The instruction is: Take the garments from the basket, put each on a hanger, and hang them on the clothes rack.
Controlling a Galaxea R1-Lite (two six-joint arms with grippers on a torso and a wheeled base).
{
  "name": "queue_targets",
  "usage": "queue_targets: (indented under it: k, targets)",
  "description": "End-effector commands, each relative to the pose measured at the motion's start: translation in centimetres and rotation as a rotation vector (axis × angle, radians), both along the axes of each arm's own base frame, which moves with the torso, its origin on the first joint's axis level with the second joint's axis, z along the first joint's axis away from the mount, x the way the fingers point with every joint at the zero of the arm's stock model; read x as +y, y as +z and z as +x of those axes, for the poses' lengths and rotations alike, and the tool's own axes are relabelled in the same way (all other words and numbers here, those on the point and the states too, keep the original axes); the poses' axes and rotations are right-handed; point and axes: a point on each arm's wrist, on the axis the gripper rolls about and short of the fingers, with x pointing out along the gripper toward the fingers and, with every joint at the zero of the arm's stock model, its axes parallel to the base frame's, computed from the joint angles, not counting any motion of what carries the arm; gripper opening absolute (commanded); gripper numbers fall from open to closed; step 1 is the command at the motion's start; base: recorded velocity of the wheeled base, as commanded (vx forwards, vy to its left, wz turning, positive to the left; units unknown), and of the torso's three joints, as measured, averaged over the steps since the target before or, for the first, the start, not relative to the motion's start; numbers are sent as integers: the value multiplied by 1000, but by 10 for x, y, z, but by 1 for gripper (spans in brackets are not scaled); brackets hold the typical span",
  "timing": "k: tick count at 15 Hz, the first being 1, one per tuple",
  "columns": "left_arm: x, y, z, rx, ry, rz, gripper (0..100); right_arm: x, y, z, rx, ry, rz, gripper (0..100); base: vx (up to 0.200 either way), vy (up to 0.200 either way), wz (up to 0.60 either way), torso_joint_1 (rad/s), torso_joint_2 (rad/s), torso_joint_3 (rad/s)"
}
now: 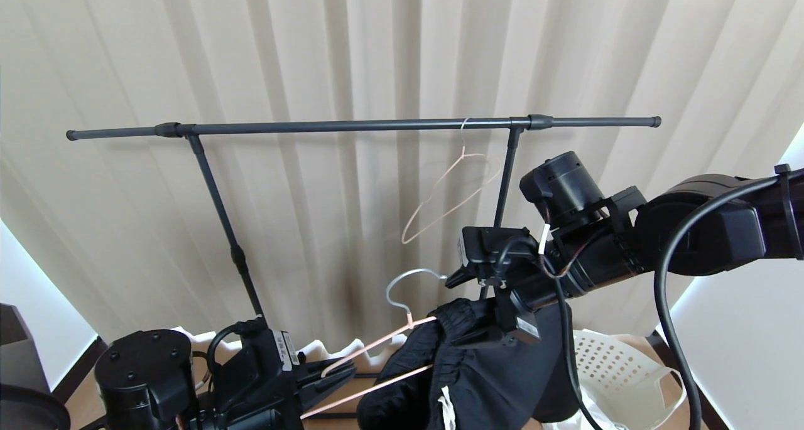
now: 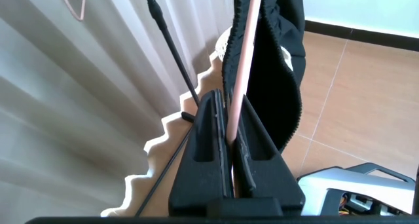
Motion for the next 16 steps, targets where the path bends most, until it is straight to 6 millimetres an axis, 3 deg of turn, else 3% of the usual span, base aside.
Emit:
queue_targets:
  k: [1,13,14,16]
  targets:
    - [0,1,0,-6,1,-4,0,0,1,-1,-3,1,1,0,0,0,0,0,0,0]
    - [3,1,6,-2,27,-11,0,-4,8,-4,-12,-7,12,0,0,0,0,0,0,0]
    - [3,1,6,-2,27,-11,100,-4,8,-5,-12,-7,12,0,0,0,0,0,0,0]
    - [3,1,6,2,30,-13,100,-5,9,-6,-15,-7,14,0,0,0,0,0,0,0]
